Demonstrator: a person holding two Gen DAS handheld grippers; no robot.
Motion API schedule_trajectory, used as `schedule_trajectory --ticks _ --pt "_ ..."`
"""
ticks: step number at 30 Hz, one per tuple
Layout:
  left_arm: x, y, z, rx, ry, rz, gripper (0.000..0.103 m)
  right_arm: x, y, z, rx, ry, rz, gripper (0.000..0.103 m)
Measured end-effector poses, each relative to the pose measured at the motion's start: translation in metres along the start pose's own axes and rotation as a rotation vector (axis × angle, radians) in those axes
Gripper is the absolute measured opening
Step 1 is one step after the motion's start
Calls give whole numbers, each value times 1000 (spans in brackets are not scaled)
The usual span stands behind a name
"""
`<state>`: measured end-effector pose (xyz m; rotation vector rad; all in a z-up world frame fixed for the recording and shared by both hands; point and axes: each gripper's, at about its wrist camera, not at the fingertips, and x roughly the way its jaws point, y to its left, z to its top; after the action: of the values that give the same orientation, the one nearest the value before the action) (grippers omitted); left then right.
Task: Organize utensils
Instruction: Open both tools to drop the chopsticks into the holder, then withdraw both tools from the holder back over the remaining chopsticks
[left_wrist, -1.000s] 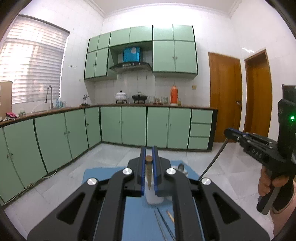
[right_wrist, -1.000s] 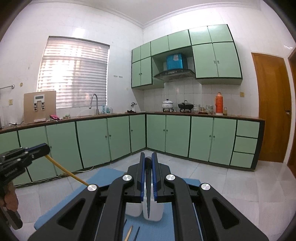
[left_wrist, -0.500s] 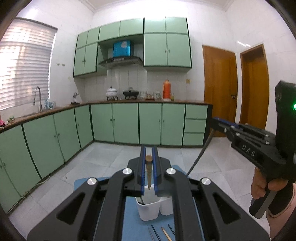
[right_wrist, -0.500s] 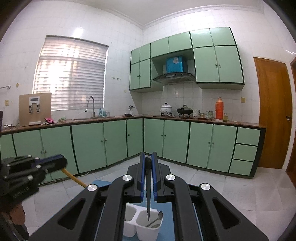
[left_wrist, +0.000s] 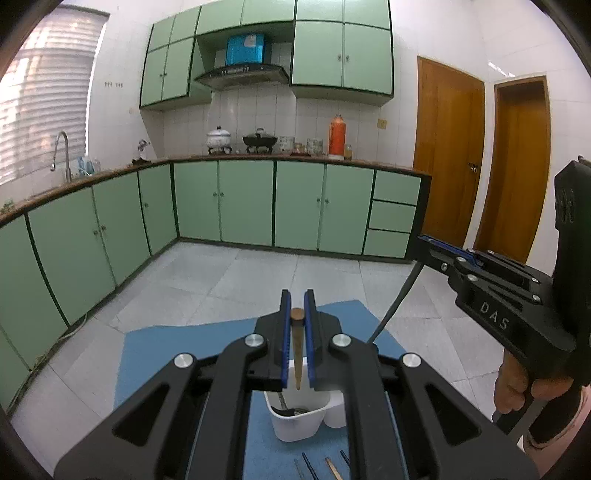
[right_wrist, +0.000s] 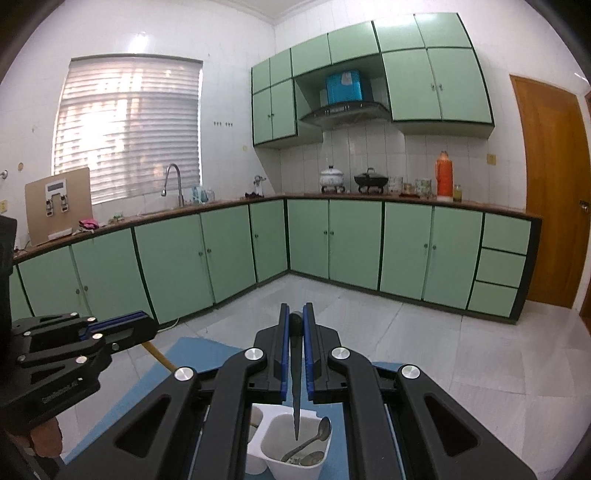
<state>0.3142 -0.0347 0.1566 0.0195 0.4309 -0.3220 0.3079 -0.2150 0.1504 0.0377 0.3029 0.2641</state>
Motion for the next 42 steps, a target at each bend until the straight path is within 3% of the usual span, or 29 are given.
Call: schedule_trajectory --ticks 11,22,24,26,27,29,35,42 --pt "54 12 -21 -27 90 0 6 26 -8 -26 21 64 8 7" --pt "64 23 -30 -52 112 17 8 34 -19 -47 56 104 1 7" --pt "61 27 -32 -65 109 15 13 32 -19 -47 53 106 2 8" --pt "54 31 -31 -87 92 7 29 31 -20 -46 49 108 -13 10" --pt "52 31 -28 -91 81 6 32 29 -20 -47 46 109 -13 11" --pt "45 32 -26 -86 60 6 34 25 -23 -46 46 99 -16 12" --pt "27 38 -23 -96 2 29 47 12 -29 -40 57 57 -47 30" --pt "12 51 -23 -134 -46 61 54 -9 -40 -34 92 -10 -70 40"
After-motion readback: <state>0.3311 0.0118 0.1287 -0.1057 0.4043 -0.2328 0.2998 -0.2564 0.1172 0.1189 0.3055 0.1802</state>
